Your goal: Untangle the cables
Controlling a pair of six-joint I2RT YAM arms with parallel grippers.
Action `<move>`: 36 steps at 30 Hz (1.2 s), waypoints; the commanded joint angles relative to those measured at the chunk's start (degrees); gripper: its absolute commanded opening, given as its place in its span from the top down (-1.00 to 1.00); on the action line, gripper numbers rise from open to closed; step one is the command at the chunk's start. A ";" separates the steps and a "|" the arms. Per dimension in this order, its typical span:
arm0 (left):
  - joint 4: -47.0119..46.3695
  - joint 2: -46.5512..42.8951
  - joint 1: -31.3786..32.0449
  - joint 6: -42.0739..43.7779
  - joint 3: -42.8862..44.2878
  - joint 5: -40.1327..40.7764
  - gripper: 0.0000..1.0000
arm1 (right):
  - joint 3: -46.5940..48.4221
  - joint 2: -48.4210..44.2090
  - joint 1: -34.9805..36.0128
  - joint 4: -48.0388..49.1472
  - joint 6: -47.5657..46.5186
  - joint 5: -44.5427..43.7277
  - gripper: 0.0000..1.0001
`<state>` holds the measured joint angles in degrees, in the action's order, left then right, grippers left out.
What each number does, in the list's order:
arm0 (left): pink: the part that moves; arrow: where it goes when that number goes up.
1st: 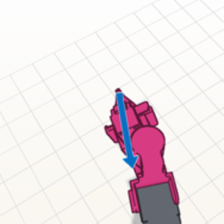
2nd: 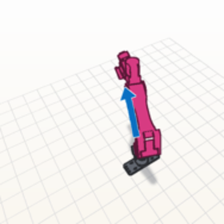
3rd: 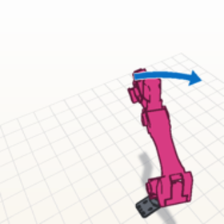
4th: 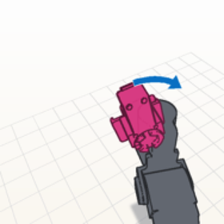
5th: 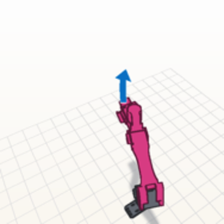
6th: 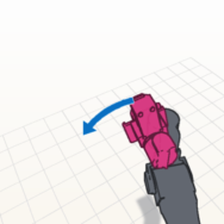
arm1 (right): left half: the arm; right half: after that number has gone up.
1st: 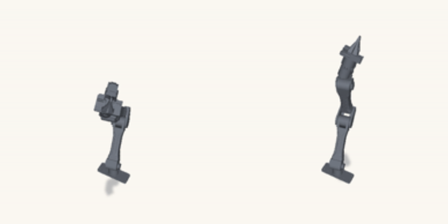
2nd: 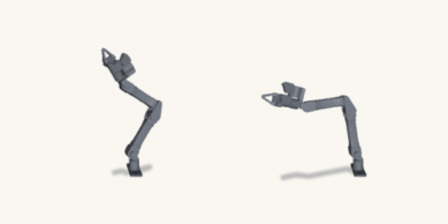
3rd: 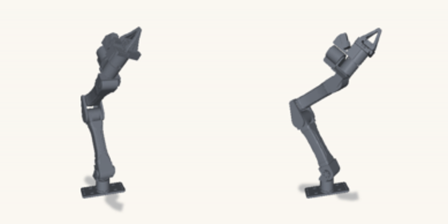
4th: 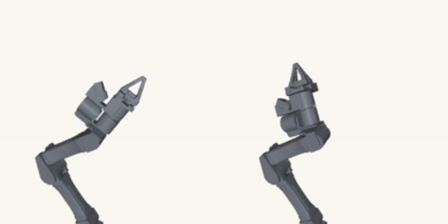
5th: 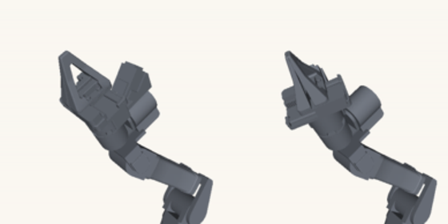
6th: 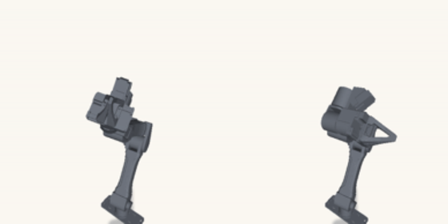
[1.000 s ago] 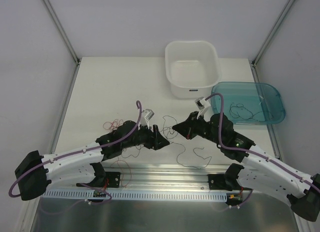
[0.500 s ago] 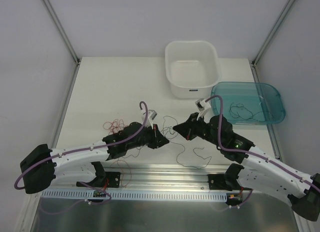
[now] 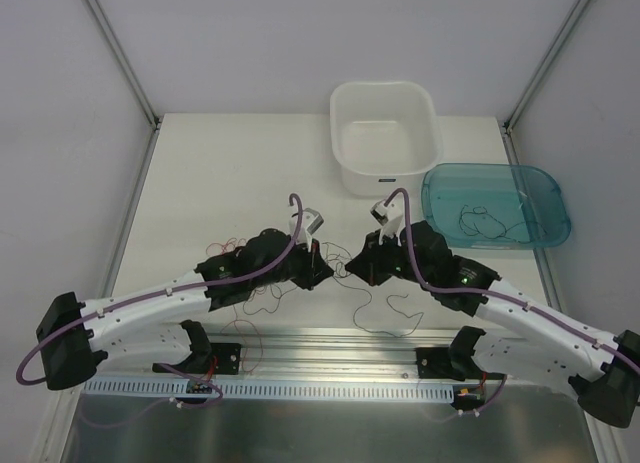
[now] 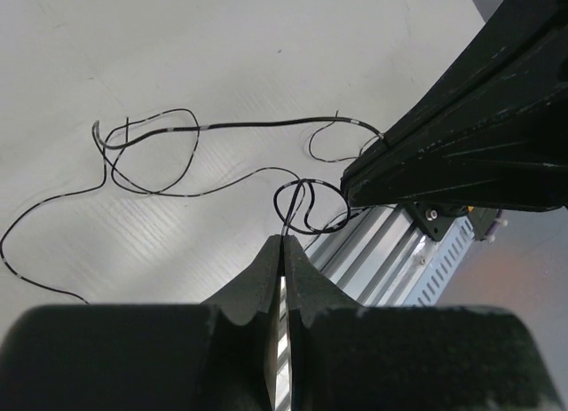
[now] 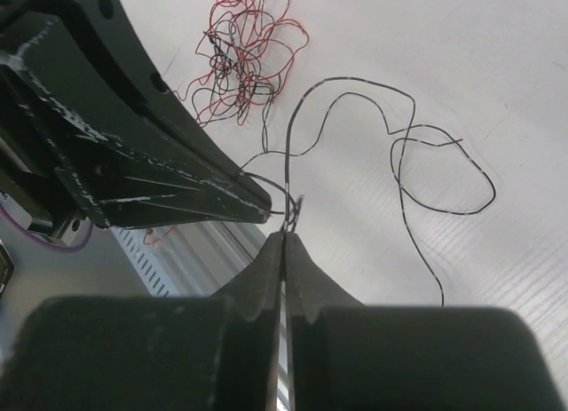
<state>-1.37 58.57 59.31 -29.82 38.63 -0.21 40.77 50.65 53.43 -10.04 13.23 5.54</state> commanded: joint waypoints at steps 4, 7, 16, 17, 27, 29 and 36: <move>5.67 2.87 0.54 6.97 5.57 -4.80 1.00 | 3.96 1.03 2.12 0.02 -2.34 0.79 0.99; 7.60 3.75 0.54 7.94 6.63 -5.95 1.00 | 3.09 -0.29 2.38 1.33 -2.07 -0.18 0.99; 3.57 0.33 0.54 3.54 4.70 -4.00 1.00 | -1.22 -1.00 2.29 7.84 2.93 -0.71 0.99; 3.48 0.06 0.54 4.24 4.52 -4.53 1.00 | -1.22 -0.56 2.38 7.58 3.20 -0.79 0.99; 4.96 1.46 0.54 10.48 4.08 -14.82 1.00 | 0.71 1.20 2.29 8.02 4.25 1.67 0.99; 6.54 2.78 0.54 11.10 4.43 -15.08 1.00 | 0.89 0.94 2.29 8.55 4.34 2.28 0.99; 7.08 4.36 0.54 11.19 5.14 -12.37 1.00 | 1.06 0.77 2.29 9.07 4.43 3.95 0.99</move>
<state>6.02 62.94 59.31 -20.12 42.81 -12.99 39.64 51.88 55.51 -4.75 16.88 7.86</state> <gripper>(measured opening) 0.009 0.017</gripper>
